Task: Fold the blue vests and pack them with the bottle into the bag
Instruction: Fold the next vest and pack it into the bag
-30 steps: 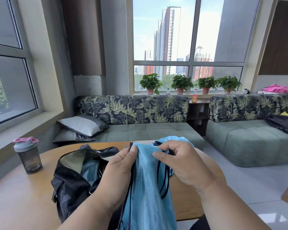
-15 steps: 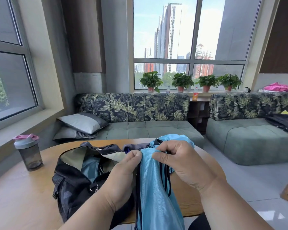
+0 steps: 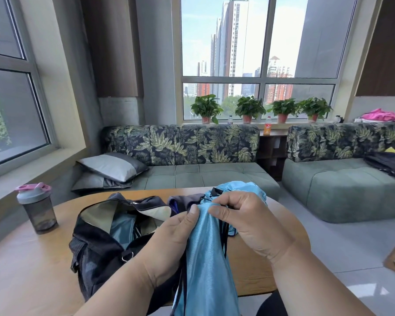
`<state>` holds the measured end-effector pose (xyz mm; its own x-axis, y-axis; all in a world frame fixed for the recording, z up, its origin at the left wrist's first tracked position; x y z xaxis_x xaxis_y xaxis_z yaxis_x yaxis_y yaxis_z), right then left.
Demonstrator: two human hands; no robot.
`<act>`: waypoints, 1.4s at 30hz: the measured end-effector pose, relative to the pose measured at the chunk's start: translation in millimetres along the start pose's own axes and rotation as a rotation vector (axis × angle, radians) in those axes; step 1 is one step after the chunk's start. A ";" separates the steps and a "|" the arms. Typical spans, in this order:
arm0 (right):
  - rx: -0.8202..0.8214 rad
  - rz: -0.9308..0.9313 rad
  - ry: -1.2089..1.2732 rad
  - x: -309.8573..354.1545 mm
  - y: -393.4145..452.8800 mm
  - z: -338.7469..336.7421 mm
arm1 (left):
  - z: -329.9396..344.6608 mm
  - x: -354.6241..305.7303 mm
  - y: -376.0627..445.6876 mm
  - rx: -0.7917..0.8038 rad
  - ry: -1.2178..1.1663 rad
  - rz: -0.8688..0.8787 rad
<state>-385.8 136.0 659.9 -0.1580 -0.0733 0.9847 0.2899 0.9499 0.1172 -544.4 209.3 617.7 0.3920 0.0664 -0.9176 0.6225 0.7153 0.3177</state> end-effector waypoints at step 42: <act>-0.020 0.001 -1.095 -72.8 19.6 42.6 | -21.1 -36.1 20.5 -0.168 -0.231 0.142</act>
<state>-408.9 172.9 585.0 -0.9083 0.2470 0.3375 0.3043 0.9439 0.1283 -560.1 236.2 652.3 0.6223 0.0284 -0.7823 0.4374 0.8162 0.3775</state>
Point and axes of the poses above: each hand's wrist, its own y-axis towards the middle knuckle, its own z-axis out of the palm, x = y × z, the point moved 3 cm from there along y, towards the middle knuckle, and after that the axes turned 14 degrees about z, right-handed, at the moved point
